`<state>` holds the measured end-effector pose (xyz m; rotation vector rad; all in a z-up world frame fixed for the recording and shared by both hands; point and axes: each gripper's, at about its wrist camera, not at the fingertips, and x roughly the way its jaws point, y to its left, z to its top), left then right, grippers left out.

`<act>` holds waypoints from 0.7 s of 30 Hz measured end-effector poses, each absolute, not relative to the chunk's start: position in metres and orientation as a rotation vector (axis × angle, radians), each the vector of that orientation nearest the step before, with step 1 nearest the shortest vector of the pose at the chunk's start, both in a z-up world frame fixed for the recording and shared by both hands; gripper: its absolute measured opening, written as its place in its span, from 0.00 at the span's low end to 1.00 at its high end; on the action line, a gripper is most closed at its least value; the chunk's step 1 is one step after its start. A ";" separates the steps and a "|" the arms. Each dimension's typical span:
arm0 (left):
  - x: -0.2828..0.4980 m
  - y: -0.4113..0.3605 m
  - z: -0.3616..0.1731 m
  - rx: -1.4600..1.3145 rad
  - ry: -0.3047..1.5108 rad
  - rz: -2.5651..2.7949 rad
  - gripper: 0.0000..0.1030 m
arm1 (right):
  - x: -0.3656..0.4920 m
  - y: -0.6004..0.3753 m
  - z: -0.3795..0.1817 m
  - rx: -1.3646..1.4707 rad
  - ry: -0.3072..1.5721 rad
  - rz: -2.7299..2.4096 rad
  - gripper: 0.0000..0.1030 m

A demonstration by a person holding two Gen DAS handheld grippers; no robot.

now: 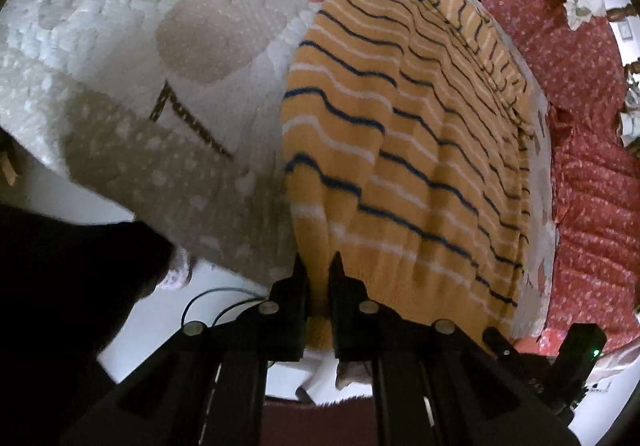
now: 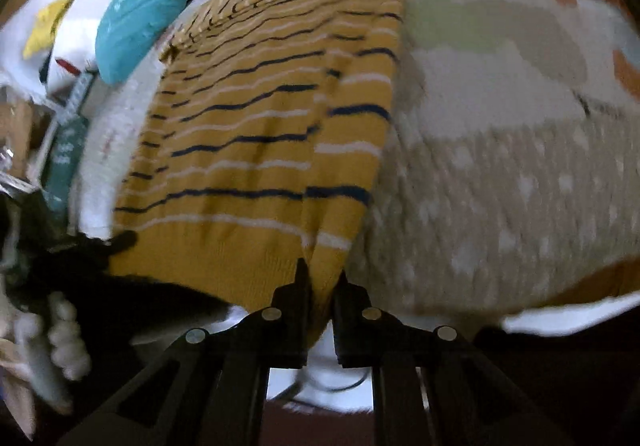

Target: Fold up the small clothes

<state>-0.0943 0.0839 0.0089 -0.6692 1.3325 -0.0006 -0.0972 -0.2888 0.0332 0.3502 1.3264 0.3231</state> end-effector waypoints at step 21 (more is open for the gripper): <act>-0.051 0.085 -0.001 -0.564 1.327 0.055 0.33 | -0.110 -0.316 0.038 0.431 1.343 0.308 0.42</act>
